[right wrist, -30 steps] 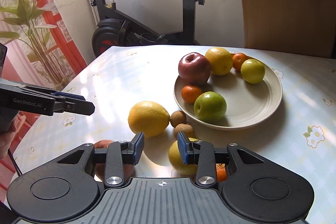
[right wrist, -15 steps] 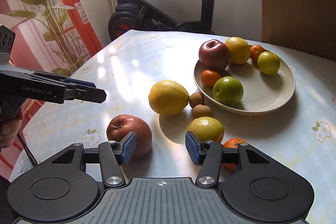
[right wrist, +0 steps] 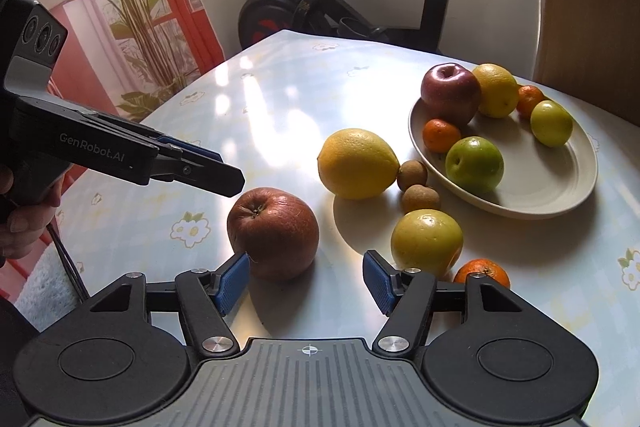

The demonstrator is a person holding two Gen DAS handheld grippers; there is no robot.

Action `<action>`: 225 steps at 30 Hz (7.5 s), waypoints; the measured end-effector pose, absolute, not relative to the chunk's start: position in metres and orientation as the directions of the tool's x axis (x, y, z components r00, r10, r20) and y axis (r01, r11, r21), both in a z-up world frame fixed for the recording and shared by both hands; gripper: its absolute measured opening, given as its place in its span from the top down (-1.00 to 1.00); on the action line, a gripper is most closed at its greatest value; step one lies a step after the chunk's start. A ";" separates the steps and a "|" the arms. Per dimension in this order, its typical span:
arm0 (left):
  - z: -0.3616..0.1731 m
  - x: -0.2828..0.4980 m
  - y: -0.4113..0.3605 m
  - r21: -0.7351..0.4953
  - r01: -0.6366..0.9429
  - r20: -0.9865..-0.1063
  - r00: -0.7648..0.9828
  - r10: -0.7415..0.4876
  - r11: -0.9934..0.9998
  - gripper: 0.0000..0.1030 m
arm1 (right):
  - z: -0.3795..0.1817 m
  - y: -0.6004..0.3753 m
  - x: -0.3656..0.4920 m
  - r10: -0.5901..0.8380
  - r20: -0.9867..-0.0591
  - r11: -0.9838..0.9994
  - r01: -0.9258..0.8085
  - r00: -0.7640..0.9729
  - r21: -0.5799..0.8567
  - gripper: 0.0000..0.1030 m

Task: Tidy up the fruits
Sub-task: 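Close the right gripper on the brown-red apple while the left presses its top, then lift the brown-red apple and carry it over the plate with both grippers, then lower the brown-red apple onto the plate and open both grippers, then move both grippers back to the large yellow citrus beside the plate, then close the right gripper on the large yellow citrus while the left presses its top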

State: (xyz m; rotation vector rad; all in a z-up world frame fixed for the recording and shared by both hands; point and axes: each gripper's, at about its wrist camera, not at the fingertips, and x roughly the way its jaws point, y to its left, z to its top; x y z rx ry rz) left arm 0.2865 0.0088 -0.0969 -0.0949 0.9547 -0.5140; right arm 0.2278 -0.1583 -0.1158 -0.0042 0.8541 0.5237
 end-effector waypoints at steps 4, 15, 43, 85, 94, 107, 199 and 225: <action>-0.099 0.286 0.005 -0.321 0.393 -0.756 0.442 -0.483 0.862 0.05 | -0.117 -0.149 0.231 0.437 -0.735 0.855 -0.492 0.519 0.161 -0.22; -0.108 0.293 0.002 -0.338 0.387 -0.775 0.403 -0.487 0.858 0.07 | -0.122 -0.135 0.241 0.456 -0.759 0.820 -0.551 0.466 0.154 -0.23; -0.122 0.305 0.016 -0.481 0.321 -0.737 0.357 -0.574 0.816 0.06 | -0.138 -0.129 0.255 0.489 -0.727 0.838 -0.492 0.482 0.237 -0.13; -0.048 0.386 -0.092 -0.453 0.492 -0.661 0.374 -0.651 0.743 0.24 | -0.076 -0.244 0.310 0.334 -0.555 0.942 -0.288 0.762 0.172 -0.10; -0.058 0.432 -0.142 -0.386 0.526 -0.729 0.330 -0.600 0.758 0.25 | -0.107 -0.281 0.352 0.326 -0.585 0.945 -0.269 0.743 0.186 -0.10; -0.092 0.451 -0.158 -0.348 0.503 -0.810 0.264 -0.524 0.791 0.27 | -0.143 -0.279 0.370 0.324 -0.616 0.944 -0.287 0.718 0.162 -0.10; -0.115 0.379 -0.025 -0.393 0.385 -0.742 0.404 -0.536 0.835 -0.01 | -0.100 -0.158 0.312 0.317 -0.745 0.813 -0.572 0.587 -0.105 -0.16; -0.123 0.376 0.006 -0.519 0.264 -0.715 0.387 -0.582 0.813 0.06 | -0.112 -0.149 0.316 0.367 -0.739 0.884 -0.459 0.565 0.088 0.17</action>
